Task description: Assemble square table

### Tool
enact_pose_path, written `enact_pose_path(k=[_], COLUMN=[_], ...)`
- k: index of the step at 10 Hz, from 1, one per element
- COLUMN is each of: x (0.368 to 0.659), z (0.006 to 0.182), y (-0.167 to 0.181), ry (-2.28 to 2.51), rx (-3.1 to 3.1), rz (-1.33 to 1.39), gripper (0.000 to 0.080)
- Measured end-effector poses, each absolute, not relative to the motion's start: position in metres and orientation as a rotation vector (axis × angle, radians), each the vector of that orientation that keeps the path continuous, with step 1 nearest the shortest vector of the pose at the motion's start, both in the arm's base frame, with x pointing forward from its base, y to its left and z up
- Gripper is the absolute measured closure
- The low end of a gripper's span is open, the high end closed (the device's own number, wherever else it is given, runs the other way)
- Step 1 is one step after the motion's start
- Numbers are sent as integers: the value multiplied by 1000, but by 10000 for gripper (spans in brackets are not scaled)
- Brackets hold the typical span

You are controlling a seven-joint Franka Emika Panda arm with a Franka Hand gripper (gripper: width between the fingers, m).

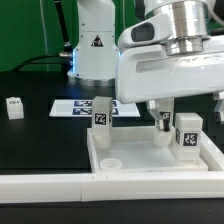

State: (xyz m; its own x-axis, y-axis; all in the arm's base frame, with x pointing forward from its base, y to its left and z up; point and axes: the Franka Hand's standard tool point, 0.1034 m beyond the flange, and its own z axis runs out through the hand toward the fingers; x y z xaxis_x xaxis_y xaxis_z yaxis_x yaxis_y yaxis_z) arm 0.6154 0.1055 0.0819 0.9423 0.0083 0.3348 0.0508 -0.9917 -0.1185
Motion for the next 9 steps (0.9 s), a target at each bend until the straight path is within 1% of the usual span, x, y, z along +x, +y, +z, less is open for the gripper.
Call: enact_pose_path(k=[1,2,4,5,6,7,9], x=[620,614,612,617,615,622,623], z=[83,79,82,82,80,82,82], y=[107,109,114,112,107,91,93], ry=[-46,-43,-59,-52,-62,-57,14], rx=[-2968,-2966,-2955,-2959,-2970,-3004,-3017], rz=[-473,-351,-125,-177,-140,-95,-90], gripper=[151,151,151,151,151,151,151])
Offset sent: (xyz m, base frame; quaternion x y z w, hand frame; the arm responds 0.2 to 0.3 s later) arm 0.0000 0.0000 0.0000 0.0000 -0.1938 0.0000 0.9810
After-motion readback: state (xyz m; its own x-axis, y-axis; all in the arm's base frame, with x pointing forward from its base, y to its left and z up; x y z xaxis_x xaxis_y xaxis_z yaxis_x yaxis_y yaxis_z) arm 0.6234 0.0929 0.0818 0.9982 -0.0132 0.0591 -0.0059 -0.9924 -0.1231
